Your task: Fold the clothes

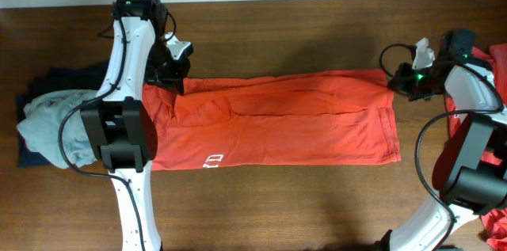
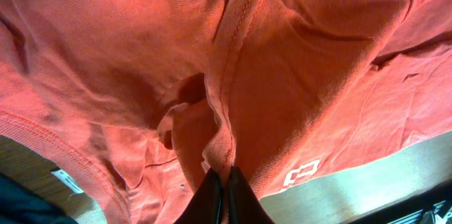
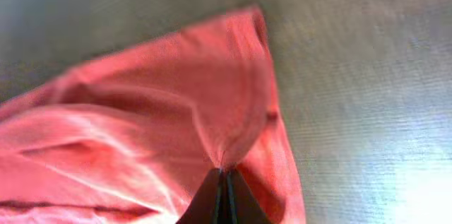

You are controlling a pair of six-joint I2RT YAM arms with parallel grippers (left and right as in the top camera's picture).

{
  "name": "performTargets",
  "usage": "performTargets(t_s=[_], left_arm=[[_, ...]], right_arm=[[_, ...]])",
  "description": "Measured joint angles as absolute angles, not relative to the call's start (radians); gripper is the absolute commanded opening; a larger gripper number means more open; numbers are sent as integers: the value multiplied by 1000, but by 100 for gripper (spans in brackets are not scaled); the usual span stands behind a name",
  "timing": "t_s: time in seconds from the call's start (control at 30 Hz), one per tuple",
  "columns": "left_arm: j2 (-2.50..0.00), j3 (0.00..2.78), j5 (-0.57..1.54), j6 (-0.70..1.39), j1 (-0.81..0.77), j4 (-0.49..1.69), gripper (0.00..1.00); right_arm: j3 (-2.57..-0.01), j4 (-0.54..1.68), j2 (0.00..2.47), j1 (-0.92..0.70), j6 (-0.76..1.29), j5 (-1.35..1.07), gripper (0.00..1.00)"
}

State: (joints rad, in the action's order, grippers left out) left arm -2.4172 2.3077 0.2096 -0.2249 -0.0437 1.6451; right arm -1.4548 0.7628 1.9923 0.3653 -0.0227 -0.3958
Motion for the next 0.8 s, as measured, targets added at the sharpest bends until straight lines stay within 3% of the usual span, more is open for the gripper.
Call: performTargets(t_s=[0.7,0.8], left_arm=[[-2417,2308,-23,-244,-18,1666,6],[-2417,2308,-44,-255,14,1678,11]], right_arm=[[-1455,860,1992,365,-23,-314,9],[-1455,861,1992,365,-23,-314,9]])
